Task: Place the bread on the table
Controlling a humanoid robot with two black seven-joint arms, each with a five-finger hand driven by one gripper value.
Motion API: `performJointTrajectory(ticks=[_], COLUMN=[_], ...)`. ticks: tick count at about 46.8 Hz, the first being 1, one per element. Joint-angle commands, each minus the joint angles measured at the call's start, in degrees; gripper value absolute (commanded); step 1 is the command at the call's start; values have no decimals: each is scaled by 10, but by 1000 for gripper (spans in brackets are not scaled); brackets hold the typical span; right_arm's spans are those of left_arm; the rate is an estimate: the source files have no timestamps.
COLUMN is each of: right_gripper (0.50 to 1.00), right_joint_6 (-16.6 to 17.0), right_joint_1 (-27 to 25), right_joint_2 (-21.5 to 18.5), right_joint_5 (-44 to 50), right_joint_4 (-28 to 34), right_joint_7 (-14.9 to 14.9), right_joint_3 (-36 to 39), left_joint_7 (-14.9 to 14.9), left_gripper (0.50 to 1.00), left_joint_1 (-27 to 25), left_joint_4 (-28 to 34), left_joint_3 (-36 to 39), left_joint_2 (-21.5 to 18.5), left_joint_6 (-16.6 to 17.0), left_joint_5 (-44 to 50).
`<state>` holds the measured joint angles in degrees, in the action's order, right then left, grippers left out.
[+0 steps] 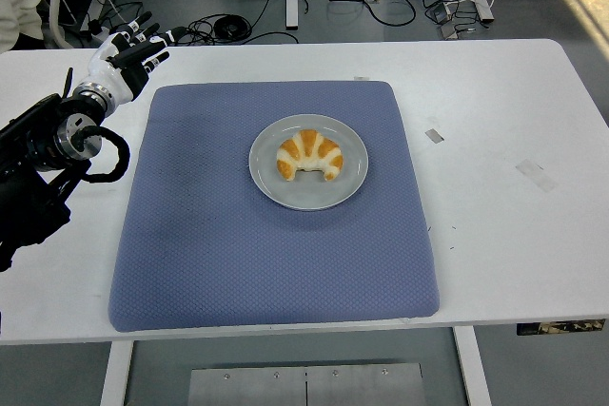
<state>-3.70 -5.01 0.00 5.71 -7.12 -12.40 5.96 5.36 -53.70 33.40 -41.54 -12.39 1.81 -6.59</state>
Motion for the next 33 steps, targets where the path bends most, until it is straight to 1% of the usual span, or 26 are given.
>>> performJointTrajectory(ticks=[1,33], right_gripper=[1000,1000], right_joint_6=[0,0], right_joint_1=[0,0], right_joint_2=[0,0], right_joint_5=[0,0], right_joint_4=[0,0], right_joint_7=[0,0], right_joint_3=[0,0], left_joint_7=[0,0], left_gripper=[981,981], left_joint_1=[0,3], left_joint_4=[0,0], left_joint_3=[0,-1], left_joint_2=[0,-2], left_joint_6=[0,3], left_joint_5=[0,0])
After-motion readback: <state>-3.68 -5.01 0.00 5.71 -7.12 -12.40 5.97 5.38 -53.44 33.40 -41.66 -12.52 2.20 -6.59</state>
